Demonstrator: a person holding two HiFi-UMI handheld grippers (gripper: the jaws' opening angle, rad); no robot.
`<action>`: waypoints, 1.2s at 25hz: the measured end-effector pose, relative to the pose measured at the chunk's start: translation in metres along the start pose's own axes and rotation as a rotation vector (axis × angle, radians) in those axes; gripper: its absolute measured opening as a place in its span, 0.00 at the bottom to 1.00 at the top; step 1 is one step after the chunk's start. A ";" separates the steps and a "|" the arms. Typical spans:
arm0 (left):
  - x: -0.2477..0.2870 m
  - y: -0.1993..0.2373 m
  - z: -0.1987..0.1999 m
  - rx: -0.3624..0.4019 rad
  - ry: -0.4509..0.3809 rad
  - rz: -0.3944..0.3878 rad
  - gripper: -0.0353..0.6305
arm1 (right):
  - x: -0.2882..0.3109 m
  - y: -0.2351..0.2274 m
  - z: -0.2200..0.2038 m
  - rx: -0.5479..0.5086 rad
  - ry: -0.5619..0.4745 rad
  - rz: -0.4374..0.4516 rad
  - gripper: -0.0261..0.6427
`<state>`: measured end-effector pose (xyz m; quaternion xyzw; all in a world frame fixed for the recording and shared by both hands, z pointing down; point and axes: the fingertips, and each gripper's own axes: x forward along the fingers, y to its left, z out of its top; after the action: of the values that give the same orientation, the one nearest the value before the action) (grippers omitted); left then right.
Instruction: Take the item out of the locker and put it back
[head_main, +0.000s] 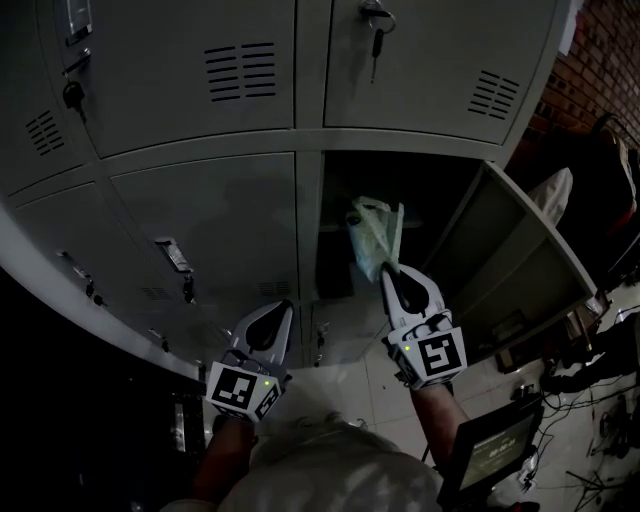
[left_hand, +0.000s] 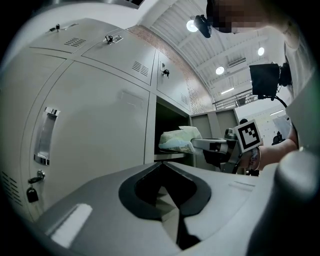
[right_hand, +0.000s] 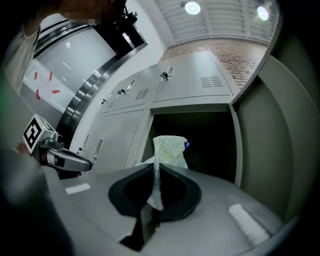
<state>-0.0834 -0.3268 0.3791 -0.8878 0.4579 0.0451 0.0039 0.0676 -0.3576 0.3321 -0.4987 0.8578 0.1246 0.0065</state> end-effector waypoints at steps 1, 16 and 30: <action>-0.003 -0.002 -0.002 0.000 0.004 -0.009 0.06 | -0.005 0.002 0.000 0.002 0.002 -0.005 0.05; -0.052 -0.056 -0.007 -0.014 0.006 -0.016 0.06 | -0.083 0.042 0.009 -0.001 -0.003 0.013 0.05; -0.094 -0.129 -0.010 -0.009 0.011 0.037 0.06 | -0.159 0.072 0.019 0.015 -0.017 0.115 0.05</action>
<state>-0.0316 -0.1763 0.3922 -0.8795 0.4739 0.0422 -0.0036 0.0834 -0.1832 0.3507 -0.4476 0.8857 0.1227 0.0104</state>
